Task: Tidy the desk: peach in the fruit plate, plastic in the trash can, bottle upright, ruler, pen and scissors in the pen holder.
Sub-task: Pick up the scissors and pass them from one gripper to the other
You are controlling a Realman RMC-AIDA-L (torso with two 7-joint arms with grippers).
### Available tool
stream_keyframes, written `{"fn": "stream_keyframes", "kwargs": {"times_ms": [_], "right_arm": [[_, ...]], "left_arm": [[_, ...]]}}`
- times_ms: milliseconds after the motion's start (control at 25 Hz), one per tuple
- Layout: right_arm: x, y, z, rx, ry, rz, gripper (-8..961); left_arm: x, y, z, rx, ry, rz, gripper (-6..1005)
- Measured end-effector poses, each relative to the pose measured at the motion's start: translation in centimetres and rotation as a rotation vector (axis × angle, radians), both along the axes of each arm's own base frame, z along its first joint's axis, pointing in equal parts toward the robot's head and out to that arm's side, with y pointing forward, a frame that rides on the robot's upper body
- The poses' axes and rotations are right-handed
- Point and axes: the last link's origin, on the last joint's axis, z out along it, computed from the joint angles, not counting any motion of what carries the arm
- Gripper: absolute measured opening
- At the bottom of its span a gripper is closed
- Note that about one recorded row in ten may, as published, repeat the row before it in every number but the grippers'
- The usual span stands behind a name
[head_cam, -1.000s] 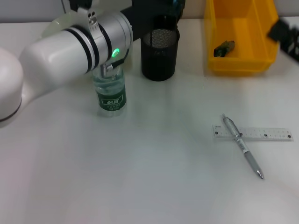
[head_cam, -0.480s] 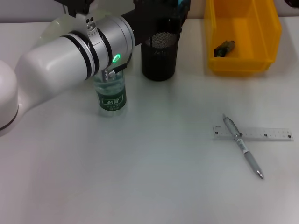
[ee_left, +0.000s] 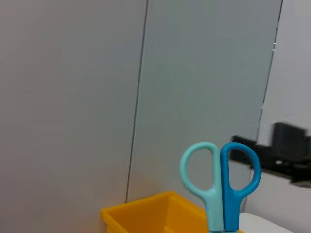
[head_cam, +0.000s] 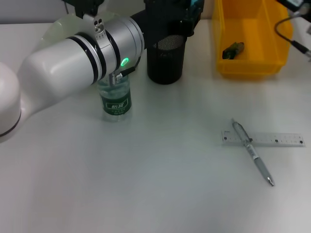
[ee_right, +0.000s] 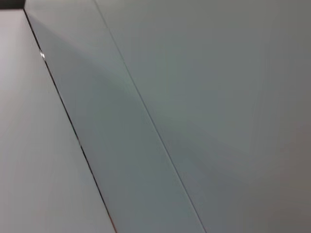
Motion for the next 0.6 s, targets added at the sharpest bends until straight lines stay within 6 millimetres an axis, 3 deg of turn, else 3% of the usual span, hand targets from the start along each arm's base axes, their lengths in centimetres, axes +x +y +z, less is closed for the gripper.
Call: {"fn": "stream_keyframes", "kwargs": {"times_ms": [600], "right_arm": [[-1.0,1.0,-1.2,-0.023,-0.02,-0.013,637]], "left_arm": [[0.4,-0.3,-0.1,-0.002,0.002,-0.02,252]]}}
